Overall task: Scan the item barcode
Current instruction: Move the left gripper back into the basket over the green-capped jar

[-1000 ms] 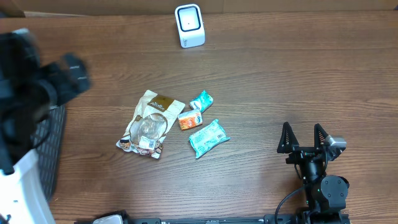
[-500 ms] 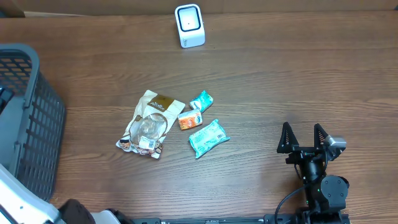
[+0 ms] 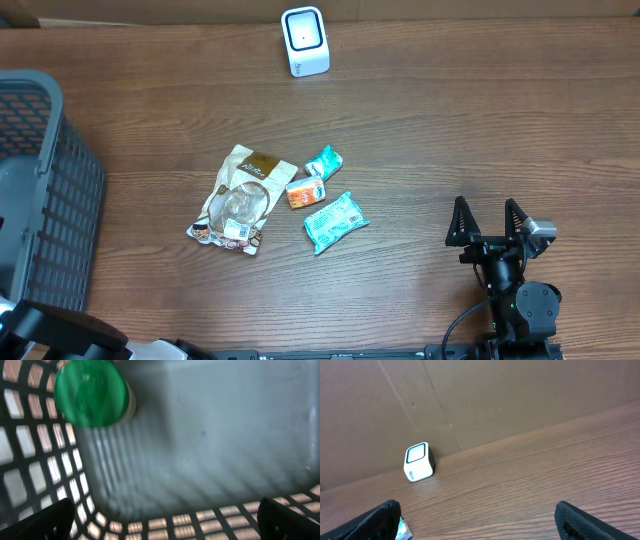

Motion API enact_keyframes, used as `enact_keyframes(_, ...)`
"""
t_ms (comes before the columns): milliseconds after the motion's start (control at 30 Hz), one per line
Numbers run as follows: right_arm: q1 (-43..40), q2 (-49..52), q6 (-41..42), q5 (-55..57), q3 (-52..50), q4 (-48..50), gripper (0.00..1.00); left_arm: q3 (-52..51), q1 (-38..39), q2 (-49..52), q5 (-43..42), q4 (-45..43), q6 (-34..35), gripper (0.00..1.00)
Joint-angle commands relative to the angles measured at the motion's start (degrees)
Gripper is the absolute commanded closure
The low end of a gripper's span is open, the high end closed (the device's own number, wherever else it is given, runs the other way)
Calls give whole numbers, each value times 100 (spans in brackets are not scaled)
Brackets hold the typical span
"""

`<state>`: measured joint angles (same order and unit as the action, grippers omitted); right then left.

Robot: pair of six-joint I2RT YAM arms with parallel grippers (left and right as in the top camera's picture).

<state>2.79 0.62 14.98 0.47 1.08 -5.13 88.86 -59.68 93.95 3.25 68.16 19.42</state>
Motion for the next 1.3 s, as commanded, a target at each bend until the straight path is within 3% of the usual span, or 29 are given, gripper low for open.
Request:
enact_keyframes(0, 46, -46, -26, 76, -59, 44, 0, -129, 0, 13, 59, -442, -634, 0)
enact_keyframes(233, 46, -46, -26, 76, -61, 44, 0, -140, -120, 291, 1062, -553, -634, 0)
enact_keyframes(700, 46, -46, -26, 76, -59, 44, 0, -140, -525, 1167, 1047, -1196, -680, 3)
enact_keyframes(1000, 46, -46, -26, 76, -59, 44, 0, -140, -529, 1458, 1539, -1261, -461, 8)
enact_keyframes(1167, 46, -46, -26, 76, -59, 44, 0, -192, -527, 1460, 1399, -1248, -463, 15)
enact_keyframes(1267, 46, -46, -26, 76, -59, 44, 0, -350, -527, 1460, 1340, -1261, -459, 25)
